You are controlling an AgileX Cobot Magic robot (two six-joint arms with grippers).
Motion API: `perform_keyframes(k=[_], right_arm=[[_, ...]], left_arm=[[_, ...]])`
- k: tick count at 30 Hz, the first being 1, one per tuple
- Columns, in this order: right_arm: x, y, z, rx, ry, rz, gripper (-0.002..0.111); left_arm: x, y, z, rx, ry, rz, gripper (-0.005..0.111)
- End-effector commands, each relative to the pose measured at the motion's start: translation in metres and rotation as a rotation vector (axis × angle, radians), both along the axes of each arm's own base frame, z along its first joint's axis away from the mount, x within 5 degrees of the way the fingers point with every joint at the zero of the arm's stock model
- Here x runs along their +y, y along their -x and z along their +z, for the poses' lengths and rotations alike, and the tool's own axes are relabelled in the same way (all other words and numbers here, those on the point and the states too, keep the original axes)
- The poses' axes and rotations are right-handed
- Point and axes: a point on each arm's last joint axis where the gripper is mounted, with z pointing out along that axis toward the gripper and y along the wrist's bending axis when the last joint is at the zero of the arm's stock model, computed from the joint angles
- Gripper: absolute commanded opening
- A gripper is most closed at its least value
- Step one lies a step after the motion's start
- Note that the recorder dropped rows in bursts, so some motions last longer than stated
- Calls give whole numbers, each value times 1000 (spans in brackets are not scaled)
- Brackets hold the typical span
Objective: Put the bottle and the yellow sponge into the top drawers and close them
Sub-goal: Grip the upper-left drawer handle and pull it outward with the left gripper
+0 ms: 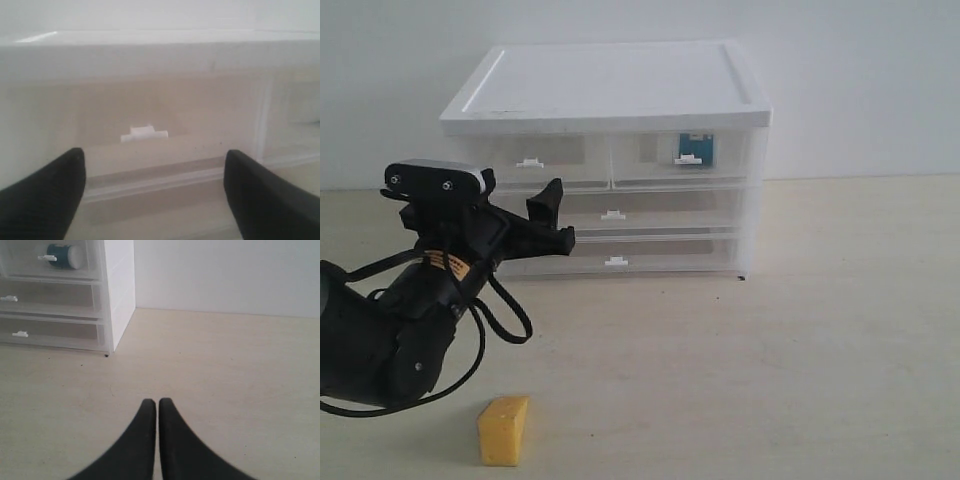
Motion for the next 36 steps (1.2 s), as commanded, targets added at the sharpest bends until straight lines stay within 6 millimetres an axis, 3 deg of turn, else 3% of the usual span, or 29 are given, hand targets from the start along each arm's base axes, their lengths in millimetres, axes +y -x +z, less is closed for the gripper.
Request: perform_keyframes(k=[1, 6, 12, 36], right_arm=[[0, 0, 1, -7, 5, -2, 0], [0, 0, 1, -7, 5, -2, 0], [0, 0, 1, -7, 5, -2, 0], [0, 0, 1, -7, 5, -2, 0]], left_arm=[[-4, -5, 4, -28, 4, 7, 71], [-7, -11, 9, -54, 9, 7, 69], [-4, -15, 10, -54, 30, 61, 55], [-12, -31, 6, -79, 2, 79, 52]])
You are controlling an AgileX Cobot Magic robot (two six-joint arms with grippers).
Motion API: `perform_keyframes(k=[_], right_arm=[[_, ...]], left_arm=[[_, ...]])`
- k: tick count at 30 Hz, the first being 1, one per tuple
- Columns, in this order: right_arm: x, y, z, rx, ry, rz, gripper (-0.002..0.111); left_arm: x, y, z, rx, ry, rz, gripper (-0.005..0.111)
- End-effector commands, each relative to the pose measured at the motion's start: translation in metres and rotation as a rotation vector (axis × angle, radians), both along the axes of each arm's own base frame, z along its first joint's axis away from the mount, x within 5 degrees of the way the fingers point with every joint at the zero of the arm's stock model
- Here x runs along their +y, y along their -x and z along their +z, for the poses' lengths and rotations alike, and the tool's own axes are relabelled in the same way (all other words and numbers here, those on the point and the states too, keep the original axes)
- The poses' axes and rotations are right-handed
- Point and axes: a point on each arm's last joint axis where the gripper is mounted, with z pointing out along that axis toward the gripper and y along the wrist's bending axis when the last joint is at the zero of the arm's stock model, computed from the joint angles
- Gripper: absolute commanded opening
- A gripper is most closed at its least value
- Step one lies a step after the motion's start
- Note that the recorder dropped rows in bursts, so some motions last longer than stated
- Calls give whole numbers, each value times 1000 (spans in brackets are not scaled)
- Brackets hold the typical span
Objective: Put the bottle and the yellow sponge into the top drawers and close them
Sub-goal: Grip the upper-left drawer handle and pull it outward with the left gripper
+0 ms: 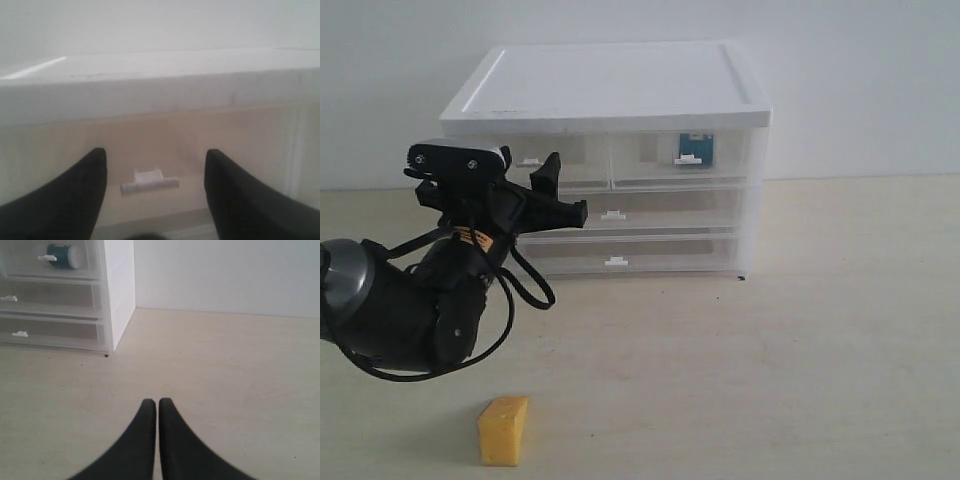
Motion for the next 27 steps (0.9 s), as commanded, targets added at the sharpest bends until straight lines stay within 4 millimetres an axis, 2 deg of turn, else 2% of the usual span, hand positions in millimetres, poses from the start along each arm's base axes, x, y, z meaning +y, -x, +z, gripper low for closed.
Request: perform_keyframes(k=[1, 4, 8, 14, 17, 21, 27], right_arm=[[0, 0, 1, -7, 5, -2, 0], [0, 0, 1, -7, 5, -2, 0], [0, 0, 1, -7, 5, -2, 0], [0, 0, 1, -7, 5, -2, 0], [0, 0, 1, -7, 5, -2, 0], [0, 0, 1, -7, 5, -2, 0], [0, 0, 1, -7, 5, -2, 0]], left_arm=[[-1, -2, 2, -12, 12, 18, 50], [0, -2, 2, -12, 13, 21, 35], [0, -2, 2, -12, 13, 21, 6], [1, 0, 2, -7, 10, 21, 4], [1, 8, 2, 5, -1, 13, 4], [1, 31, 11, 17, 6, -2, 4], [-2, 68, 13, 56, -35, -23, 4]])
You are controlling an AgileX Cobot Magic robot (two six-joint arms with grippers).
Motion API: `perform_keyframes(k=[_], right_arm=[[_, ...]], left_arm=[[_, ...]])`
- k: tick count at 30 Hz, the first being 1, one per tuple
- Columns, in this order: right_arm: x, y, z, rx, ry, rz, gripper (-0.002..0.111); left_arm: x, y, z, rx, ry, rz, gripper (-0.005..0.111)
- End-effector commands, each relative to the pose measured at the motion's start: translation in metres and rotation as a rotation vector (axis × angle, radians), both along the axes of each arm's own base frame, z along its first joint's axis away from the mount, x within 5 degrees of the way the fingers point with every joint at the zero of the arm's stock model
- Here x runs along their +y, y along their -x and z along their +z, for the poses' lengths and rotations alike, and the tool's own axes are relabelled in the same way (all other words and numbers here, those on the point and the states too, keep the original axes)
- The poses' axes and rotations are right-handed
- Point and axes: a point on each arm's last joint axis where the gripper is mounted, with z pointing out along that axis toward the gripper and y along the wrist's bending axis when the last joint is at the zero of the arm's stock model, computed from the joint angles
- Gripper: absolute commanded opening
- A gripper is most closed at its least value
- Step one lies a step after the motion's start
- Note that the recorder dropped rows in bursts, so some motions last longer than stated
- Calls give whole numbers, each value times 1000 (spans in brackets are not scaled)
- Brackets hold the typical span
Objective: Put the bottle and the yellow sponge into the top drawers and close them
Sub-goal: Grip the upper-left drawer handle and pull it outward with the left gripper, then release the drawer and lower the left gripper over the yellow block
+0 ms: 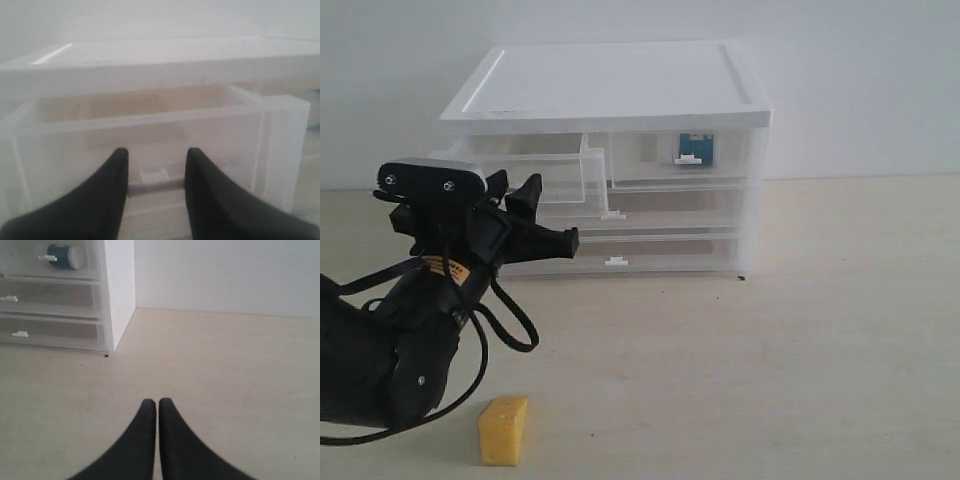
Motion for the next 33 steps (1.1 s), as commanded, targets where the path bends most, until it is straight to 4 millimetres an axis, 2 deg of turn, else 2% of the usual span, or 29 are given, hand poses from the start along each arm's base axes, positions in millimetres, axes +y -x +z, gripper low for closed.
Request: perform_keyframes(k=[1, 8, 15, 18, 22, 23, 25, 29, 33], right_arm=[[0, 0, 1, -7, 5, -2, 0], [0, 0, 1, -7, 5, -2, 0], [0, 0, 1, -7, 5, -2, 0], [0, 0, 1, -7, 5, -2, 0], [0, 0, 1, -7, 5, -2, 0], [0, 0, 1, -7, 5, -2, 0], [0, 0, 1, -7, 5, -2, 0], [0, 0, 1, -7, 5, -2, 0], [0, 0, 1, -7, 5, -2, 0]], left_arm=[[-4, 23, 3, 8, -30, -19, 4], [-1, 56, 2, 58, -39, -11, 4], [0, 62, 5, 55, -28, -24, 5], [0, 62, 5, 58, -18, -24, 17], [0, 62, 5, 61, -19, -25, 43], [-1, 62, 3, 81, -26, -35, 53], [-2, 63, -2, 136, -38, -48, 63], [-3, 67, -1, 238, -39, -80, 71], [-2, 74, 8, 318, -52, -123, 71]])
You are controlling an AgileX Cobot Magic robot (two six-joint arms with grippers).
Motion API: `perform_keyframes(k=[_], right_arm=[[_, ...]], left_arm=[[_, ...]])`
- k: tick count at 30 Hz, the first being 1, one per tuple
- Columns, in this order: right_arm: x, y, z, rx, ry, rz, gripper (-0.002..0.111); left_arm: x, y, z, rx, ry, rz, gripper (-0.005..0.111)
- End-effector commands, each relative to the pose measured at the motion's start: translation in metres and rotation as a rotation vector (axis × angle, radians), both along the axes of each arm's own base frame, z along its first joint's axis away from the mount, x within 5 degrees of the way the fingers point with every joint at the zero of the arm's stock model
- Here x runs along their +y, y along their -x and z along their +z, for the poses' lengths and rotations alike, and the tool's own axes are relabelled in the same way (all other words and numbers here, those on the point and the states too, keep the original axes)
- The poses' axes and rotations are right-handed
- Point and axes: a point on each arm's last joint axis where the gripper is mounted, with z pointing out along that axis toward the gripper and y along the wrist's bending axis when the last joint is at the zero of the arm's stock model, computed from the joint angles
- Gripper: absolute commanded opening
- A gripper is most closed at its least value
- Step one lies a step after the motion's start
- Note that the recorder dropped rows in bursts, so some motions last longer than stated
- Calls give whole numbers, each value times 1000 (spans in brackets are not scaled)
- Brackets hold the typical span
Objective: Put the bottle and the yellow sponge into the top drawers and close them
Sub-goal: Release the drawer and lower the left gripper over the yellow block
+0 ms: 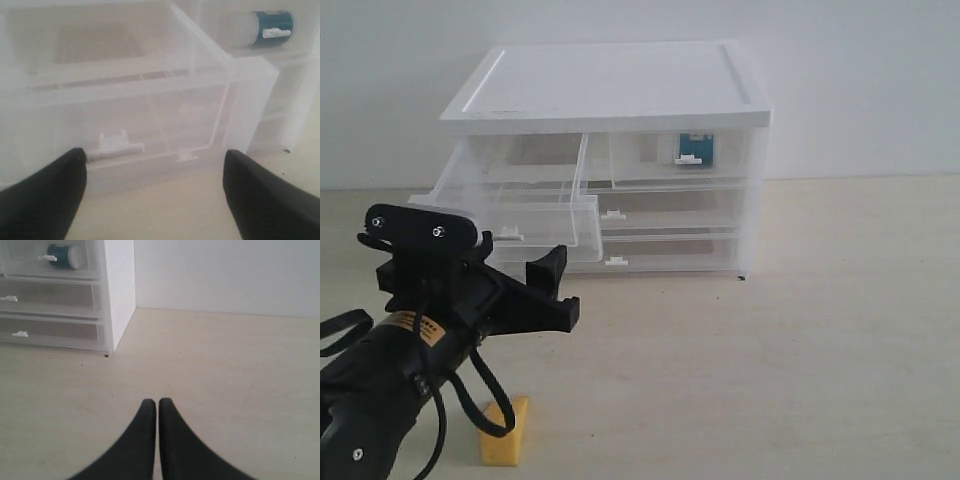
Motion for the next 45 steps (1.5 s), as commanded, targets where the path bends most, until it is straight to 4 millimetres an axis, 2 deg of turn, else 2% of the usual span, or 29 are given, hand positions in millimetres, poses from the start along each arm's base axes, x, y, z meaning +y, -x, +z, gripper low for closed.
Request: perform_keyframes(k=[1, 6, 11, 14, 20, 23, 27, 32, 34, 39, 45], right_arm=[[0, 0, 1, -7, 5, -2, 0], [0, 0, 1, -7, 5, -2, 0], [0, 0, 1, -7, 5, -2, 0], [0, 0, 1, -7, 5, -2, 0], [0, 0, 1, -7, 5, -2, 0], [0, 0, 1, -7, 5, -2, 0], [0, 0, 1, -7, 5, -2, 0], [0, 0, 1, -7, 5, -2, 0], [0, 0, 1, -7, 5, -2, 0], [0, 0, 1, -7, 5, -2, 0], [0, 0, 1, -7, 5, -2, 0]], left_arm=[[1, 11, 9, 101, -34, -61, 71], [19, 37, 25, 260, -139, -115, 71], [19, 64, 38, 403, -119, -294, 71], [17, 75, 34, 507, -132, -375, 71], [16, 81, 22, 616, -213, -465, 66], [16, 78, 20, 708, -224, -493, 66], [17, 59, 23, 774, -202, -439, 66], [16, 47, 13, 883, -326, -400, 66], [18, 41, 8, 929, -363, -327, 66], [22, 25, 3, 899, -403, -185, 66], [15, 16, -4, 876, -268, -104, 66]])
